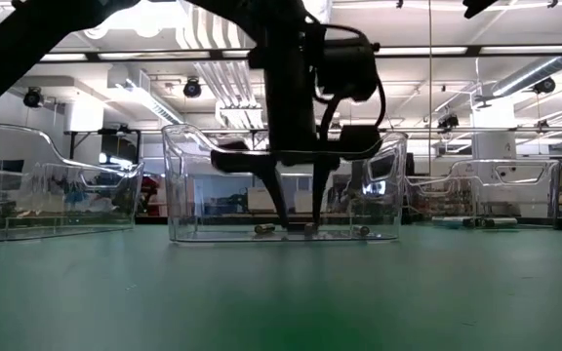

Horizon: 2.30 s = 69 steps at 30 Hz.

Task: Sort batteries
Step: Put the bottom black battery into the bottom right transparent bin, then put the right black battery into the bottom right transparent bin

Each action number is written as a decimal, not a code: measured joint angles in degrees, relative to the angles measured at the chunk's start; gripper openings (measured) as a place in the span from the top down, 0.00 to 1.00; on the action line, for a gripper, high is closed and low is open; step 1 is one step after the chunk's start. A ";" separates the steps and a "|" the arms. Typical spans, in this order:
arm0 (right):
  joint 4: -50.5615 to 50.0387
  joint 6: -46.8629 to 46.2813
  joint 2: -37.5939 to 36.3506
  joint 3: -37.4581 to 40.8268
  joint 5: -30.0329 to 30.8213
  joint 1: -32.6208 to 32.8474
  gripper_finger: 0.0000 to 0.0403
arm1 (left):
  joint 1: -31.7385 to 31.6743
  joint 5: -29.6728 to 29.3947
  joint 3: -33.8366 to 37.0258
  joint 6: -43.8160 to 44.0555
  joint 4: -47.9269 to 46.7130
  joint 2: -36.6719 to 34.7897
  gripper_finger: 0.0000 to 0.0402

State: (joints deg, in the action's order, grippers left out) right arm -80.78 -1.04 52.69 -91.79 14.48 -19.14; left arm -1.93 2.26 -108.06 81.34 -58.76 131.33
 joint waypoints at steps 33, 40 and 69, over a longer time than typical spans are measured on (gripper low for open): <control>6.51 -10.45 7.10 0.09 3.59 -0.02 0.29 | -38.82 -32.52 33.61 8.70 -4.88 -30.33 0.56; 12.75 -9.57 10.16 0.11 6.56 -0.04 0.26 | -45.98 -30.09 41.28 6.91 2.89 -30.80 0.58; 13.74 -13.26 14.88 0.11 6.53 -0.04 0.33 | -59.26 -22.22 36.79 -0.29 11.94 -19.35 0.62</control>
State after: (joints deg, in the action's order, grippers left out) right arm -67.04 -14.30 67.57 -91.68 21.02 -19.18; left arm -61.19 -19.95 -71.27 81.05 -46.82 111.98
